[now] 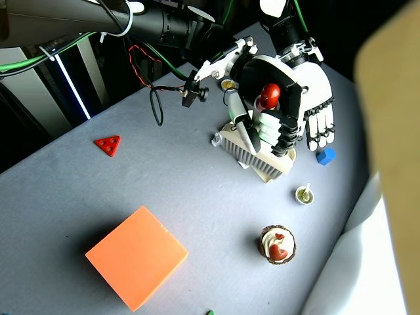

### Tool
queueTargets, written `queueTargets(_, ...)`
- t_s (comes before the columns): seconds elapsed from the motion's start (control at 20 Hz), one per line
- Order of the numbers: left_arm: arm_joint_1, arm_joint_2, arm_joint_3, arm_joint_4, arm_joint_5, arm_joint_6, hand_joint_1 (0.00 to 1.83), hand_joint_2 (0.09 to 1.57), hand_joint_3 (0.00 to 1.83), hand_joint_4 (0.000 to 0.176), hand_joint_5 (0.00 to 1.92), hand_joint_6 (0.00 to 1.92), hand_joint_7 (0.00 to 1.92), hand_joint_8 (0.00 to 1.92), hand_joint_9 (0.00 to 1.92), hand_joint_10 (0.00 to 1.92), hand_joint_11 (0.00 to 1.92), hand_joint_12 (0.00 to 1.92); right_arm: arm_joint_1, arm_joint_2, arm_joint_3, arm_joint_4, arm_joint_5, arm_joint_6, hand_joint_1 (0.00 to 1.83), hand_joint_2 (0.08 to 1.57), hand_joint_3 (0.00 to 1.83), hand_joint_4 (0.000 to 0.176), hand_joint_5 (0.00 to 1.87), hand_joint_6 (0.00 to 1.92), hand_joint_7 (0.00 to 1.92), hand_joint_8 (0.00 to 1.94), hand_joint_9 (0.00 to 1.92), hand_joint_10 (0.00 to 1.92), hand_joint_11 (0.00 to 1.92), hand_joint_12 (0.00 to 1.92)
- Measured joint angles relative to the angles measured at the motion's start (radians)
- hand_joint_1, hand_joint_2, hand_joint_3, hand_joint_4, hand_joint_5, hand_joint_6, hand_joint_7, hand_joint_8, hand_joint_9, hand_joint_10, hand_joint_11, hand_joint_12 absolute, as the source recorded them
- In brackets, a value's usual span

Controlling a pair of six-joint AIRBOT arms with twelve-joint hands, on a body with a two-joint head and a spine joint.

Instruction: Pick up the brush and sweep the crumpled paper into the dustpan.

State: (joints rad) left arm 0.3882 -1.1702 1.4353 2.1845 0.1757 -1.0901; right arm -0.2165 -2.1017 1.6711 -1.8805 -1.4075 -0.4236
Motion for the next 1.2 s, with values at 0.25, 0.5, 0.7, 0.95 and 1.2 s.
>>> queueTargets(0.25,0.0,0.0,0.0,0.0,0.0,0.0,1.08,1.16,0.0,0.0,0.9,1.1,0.34,0.0,0.24,0.0,0.21,0.02,0.0,0.001,-0.007,-0.09,-0.001,0.038,1.39,1.21,0.0,0.0,0.99,1.92,1.04,1.94,1.06,1.92,1.08,1.92)
queueTargets(0.5,0.0,0.0,0.0,0.0,0.0,0.0,1.1,1.15,0.0,0.0,0.93,1.06,0.35,0.0,0.25,0.0,0.21,0.02,0.0,0.021,-0.012,-0.09,-0.027,-0.11,1.37,1.2,0.0,0.0,0.97,1.92,1.03,1.94,1.04,1.92,1.06,1.92)
queueTargets(0.7,0.0,0.0,0.0,0.0,0.0,0.0,1.09,1.15,0.0,0.0,0.92,1.07,0.36,0.0,0.27,0.0,0.25,0.03,-0.002,0.042,-0.044,0.04,-0.078,-0.135,1.37,1.21,0.0,0.0,1.01,1.92,1.06,1.94,1.06,1.92,1.06,1.92)
queueTargets(0.95,0.0,0.0,0.0,0.0,0.0,0.0,1.09,1.15,0.0,0.0,0.91,1.09,0.35,0.0,0.26,0.0,0.22,0.02,0.005,0.034,-0.127,0.107,-0.101,-0.151,1.34,1.22,0.0,0.0,1.0,1.92,1.06,1.94,1.07,1.92,1.03,1.92)
queueTargets(1.2,0.0,0.0,0.0,0.0,0.0,0.0,1.08,1.15,0.0,0.0,0.92,1.07,0.38,0.01,0.28,0.0,0.21,0.02,0.006,0.031,-0.128,0.108,-0.113,-0.152,1.37,1.21,0.0,0.0,1.0,1.92,1.03,1.94,1.03,1.92,1.02,1.92)
